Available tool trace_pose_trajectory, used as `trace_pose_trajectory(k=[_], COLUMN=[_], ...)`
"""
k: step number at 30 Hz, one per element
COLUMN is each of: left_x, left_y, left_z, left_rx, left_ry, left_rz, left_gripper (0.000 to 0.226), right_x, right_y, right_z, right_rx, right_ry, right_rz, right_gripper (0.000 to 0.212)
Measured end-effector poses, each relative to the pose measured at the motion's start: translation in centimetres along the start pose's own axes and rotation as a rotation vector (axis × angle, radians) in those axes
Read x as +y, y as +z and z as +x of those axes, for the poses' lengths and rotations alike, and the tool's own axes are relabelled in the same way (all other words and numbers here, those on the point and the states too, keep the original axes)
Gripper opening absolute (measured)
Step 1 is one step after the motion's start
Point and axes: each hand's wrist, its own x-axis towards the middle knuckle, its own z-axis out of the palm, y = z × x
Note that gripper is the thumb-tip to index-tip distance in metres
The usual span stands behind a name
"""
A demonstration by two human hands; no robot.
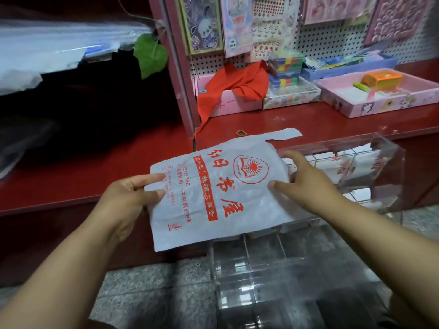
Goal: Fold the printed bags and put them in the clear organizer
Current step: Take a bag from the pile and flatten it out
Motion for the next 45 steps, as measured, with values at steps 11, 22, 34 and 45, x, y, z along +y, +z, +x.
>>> trace_pose_trajectory(k=[11,22,34,45], left_x=[-0.7,2.0,3.5,2.9], left_y=[-3.6,-4.0,-1.6,-1.4], left_z=[-1.4,-3.2,-3.9,-1.6], left_rx=[-0.022,0.251,0.289,0.163], left_ry=[0.002,0.429,0.521,0.136], left_rz=[0.054,0.336,0.178,0.064], left_gripper=[0.036,0.019,0.022,0.066], right_x=[-0.4,-3.5,-5.9,-2.7], right_y=[1.2,-1.9,-1.9,-0.7], right_z=[0.4,0.2,-0.3,0.8], right_rx=[-0.202,0.130,0.268,-0.055], right_ry=[-0.062,-0.382,-0.277,-0.133], right_rz=[0.731,0.263,0.700,0.730], right_gripper=[0.043,0.032,0.016,0.065])
